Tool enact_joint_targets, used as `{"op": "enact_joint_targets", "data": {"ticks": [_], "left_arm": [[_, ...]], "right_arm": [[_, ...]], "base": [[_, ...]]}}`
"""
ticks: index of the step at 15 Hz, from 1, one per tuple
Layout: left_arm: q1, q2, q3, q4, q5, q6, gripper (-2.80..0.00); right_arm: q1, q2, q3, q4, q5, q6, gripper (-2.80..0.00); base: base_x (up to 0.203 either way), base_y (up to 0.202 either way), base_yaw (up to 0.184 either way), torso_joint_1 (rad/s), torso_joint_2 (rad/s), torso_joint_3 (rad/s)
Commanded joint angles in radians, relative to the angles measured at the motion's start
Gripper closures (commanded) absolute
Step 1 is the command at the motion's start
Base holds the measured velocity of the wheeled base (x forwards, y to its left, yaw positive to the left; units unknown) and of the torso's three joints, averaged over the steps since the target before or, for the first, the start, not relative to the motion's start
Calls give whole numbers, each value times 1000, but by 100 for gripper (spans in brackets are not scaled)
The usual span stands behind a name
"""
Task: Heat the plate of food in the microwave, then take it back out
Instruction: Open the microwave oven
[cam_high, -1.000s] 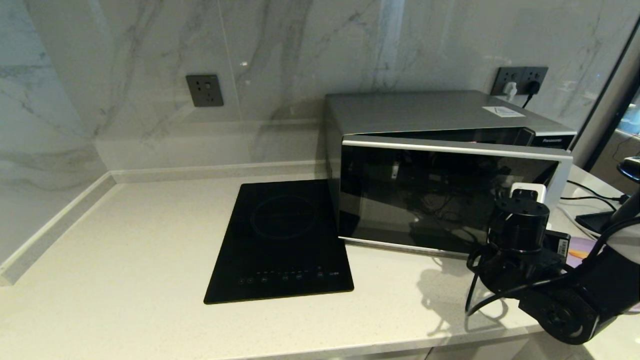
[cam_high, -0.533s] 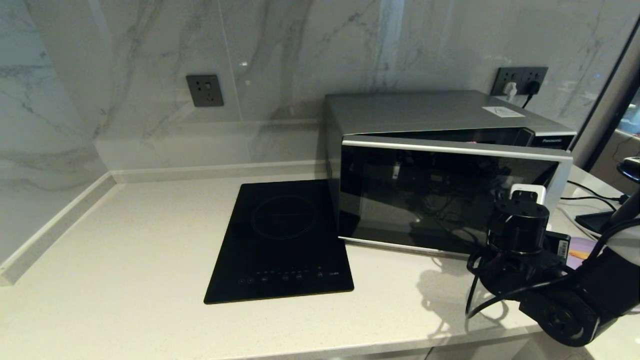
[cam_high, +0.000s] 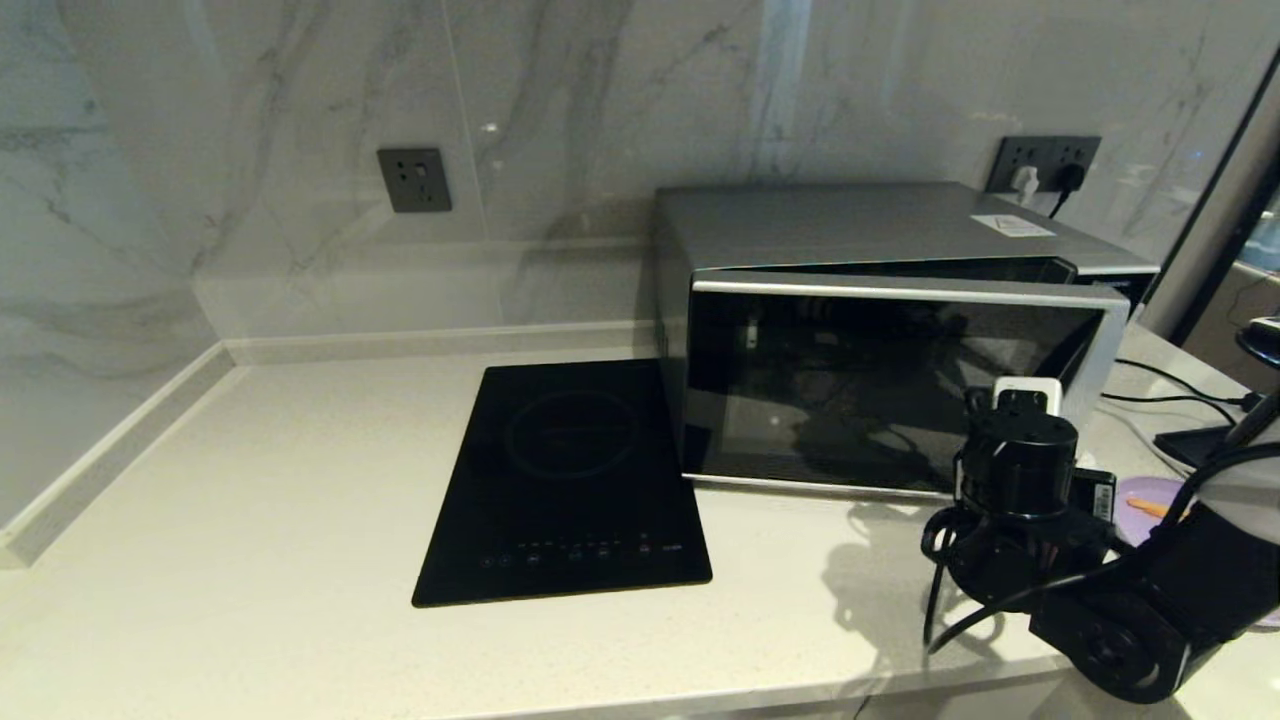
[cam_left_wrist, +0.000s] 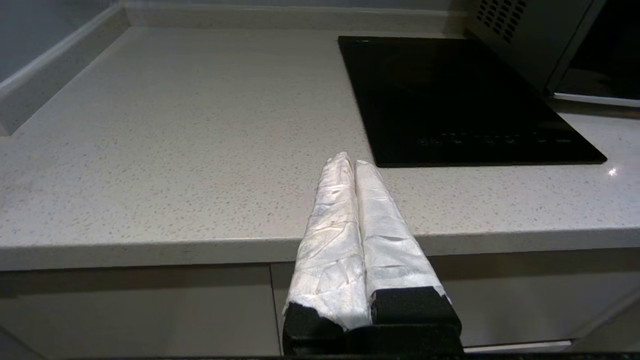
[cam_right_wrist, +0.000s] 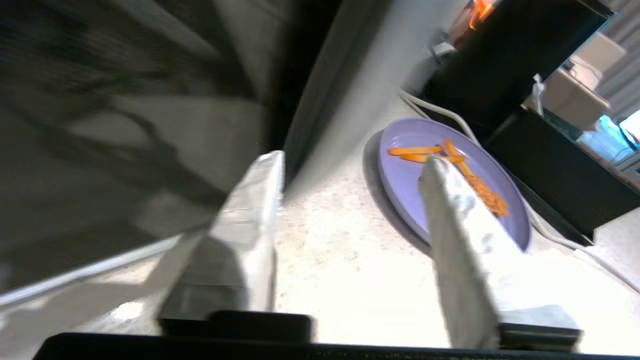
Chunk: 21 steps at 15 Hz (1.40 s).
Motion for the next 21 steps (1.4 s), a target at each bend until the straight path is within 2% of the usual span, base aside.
{"op": "enact_joint_targets", "data": {"ticks": [1, 6, 7, 9, 11, 13, 16, 21], "left_arm": [[0, 2, 0, -1, 0, -1, 0], [0, 2, 0, -1, 0, -1, 0], [0, 2, 0, -1, 0, -1, 0], [0, 2, 0, -1, 0, -1, 0], [0, 2, 0, -1, 0, -1, 0], [0, 2, 0, -1, 0, -1, 0], [0, 2, 0, -1, 0, -1, 0], [0, 2, 0, -1, 0, -1, 0]], "right_arm": [[6, -2, 1, -10, -16, 4, -280], [102, -122, 5, -8, -20, -12, -280], [123, -174, -2, -7, -20, -41, -280], [147, -287, -67, -2, -19, -149, -280], [154, -361, -237, 52, -17, -258, -280], [157, -405, -432, 229, -15, -303, -280], [156, -412, -670, 535, -16, -329, -280], [45, -291, -1116, 782, -8, -338, -280]], "base": [[0, 0, 0, 0, 0, 0], [0, 0, 0, 0, 0, 0], [0, 0, 0, 0, 0, 0], [0, 0, 0, 0, 0, 0], [0, 0, 0, 0, 0, 0], [0, 0, 0, 0, 0, 0], [0, 0, 0, 0, 0, 0], [0, 0, 0, 0, 0, 0]]}}
